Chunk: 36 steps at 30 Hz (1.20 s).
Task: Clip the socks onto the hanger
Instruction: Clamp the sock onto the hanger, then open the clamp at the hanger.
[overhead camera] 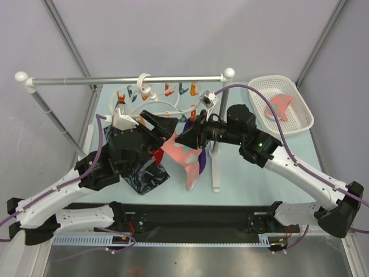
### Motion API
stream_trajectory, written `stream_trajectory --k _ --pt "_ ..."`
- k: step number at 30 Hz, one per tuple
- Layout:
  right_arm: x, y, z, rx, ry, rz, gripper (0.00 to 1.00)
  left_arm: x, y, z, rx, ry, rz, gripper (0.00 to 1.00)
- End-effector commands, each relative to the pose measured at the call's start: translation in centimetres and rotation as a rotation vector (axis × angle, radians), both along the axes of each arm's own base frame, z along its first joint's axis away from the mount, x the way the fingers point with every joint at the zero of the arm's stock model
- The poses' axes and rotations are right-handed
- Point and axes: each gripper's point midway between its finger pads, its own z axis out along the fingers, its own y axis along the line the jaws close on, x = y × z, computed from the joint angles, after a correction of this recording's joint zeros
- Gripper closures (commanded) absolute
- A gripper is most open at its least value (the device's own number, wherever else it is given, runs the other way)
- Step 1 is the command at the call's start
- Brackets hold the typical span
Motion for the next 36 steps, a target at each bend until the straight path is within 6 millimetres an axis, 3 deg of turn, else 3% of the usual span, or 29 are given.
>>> stream_trajectory --k 1,4,9,13,20,24,28,32,33,36 --pt "0.0 0.3 3.0 0.065 -0.058 0.001 0.62 -0.5 0.9 -0.1 0.0 -0.001 -0.003 0.16" --pt "0.3 -0.2 2.3 0.036 -0.049 -0.029 0.5 -0.8 1.8 -0.3 -0.001 -0.007 0.01 0.16" --pt "0.7 -2.0 0.8 -0.017 -0.057 -0.108 0.47 -1.9 4.6 -0.2 -0.01 -0.048 0.016 0.19" --pt "0.6 -3.2 -0.6 -0.057 -0.058 -0.143 0.46 -3.1 6.7 0.4 -0.039 -0.126 -0.012 0.29" --pt "-0.4 -4.4 -6.1 -0.156 0.006 -0.159 0.44 -5.6 9.5 1.3 -0.041 -0.244 -0.089 0.34" --pt "-1.2 -4.4 -11.2 -0.253 -0.006 -0.21 0.41 -6.5 10.5 0.6 -0.006 -0.279 -0.122 0.34" --pt "0.5 -5.4 -12.9 -0.298 -0.079 -0.407 0.36 -7.3 10.6 0.0 0.0 -0.316 -0.165 0.36" --pt "1.2 -5.6 -9.9 -0.167 -0.104 -0.477 0.35 -7.8 9.4 0.0 0.004 -0.336 -0.23 0.37" --pt "1.5 -5.4 -8.1 -0.105 -0.131 -0.482 0.35 -8.0 9.1 -0.1 0.008 -0.335 -0.25 0.37" --pt "1.7 -5.0 -4.0 -0.005 -0.199 -0.47 0.47 -7.9 8.6 -0.9 0.016 -0.309 -0.258 0.37"
